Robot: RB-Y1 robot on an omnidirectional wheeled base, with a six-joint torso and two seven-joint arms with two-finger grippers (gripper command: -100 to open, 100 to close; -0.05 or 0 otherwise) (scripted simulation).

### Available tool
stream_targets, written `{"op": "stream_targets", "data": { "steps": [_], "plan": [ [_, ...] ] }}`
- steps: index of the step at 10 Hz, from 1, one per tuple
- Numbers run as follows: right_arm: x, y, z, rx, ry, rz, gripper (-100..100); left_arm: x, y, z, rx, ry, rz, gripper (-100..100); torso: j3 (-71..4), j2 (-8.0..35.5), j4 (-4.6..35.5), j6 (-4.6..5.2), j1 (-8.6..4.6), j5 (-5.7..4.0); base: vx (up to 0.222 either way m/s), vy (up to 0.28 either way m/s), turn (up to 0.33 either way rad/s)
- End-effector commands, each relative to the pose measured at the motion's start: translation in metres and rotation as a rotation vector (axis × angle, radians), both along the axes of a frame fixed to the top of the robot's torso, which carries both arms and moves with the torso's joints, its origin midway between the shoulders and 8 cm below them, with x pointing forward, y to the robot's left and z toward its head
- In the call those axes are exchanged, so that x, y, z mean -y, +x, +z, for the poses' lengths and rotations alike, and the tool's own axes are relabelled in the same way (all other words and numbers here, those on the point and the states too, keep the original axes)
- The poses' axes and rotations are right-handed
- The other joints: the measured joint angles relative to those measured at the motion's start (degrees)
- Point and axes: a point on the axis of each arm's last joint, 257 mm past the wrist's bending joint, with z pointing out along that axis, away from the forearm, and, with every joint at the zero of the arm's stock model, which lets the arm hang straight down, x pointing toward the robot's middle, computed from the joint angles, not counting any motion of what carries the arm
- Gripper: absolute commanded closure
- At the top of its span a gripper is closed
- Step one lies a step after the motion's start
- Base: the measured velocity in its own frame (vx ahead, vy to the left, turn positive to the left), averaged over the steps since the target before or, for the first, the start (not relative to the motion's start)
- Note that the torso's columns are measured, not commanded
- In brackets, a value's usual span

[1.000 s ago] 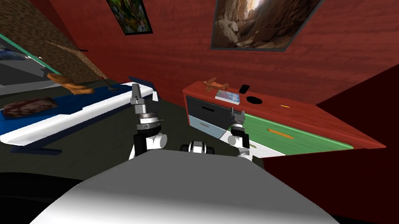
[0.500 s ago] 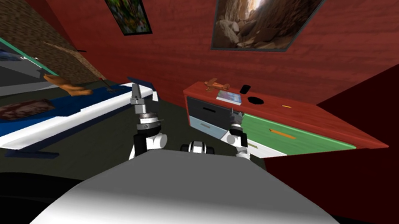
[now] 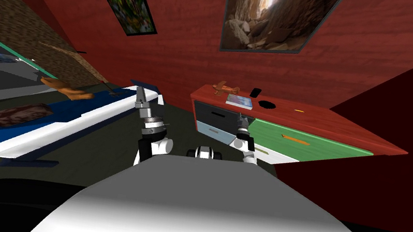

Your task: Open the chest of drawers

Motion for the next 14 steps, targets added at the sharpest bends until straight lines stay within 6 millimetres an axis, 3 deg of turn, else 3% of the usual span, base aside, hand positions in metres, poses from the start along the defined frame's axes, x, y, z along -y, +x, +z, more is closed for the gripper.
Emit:
{"op": "stream_targets", "data": {
  "steps": [1,4,6,9,14],
  "plan": [
    [0.000,0.002,-0.007,0.000,0.076,0.016,-100,0.000,0.000,0.000,0.000,0.000,0.000,0,-0.02,-0.02,-0.01,0.00,0.02,0.02,0.017,0.025,0.002],
    [0.000,0.010,-0.033,-0.027,0.252,0.037,-100,0.000,0.000,0.000,0.000,0.000,0.000,0,-0.05,-0.06,-0.02,0.00,0.03,0.02,0.032,0.056,-0.027],
    [0.000,0.010,-0.033,-0.017,0.294,0.048,-100,0.000,0.000,0.000,0.000,0.000,0.000,0,-0.04,-0.04,-0.01,0.00,0.05,0.04,0.028,0.054,-0.010],
    [-0.003,0.018,-0.059,-0.037,0.466,0.062,-100,0.000,0.000,0.000,0.000,0.000,0.000,0,-0.03,-0.03,-0.01,0.00,-0.03,0.00,0.030,0.047,-0.027],
    [-0.008,0.023,-0.082,-0.037,0.688,0.081,-100,0.000,0.000,0.000,0.000,0.000,0.000,0,-0.03,-0.04,-0.01,0.00,-0.01,0.00,0.035,0.056,-0.019]
  ]
}}
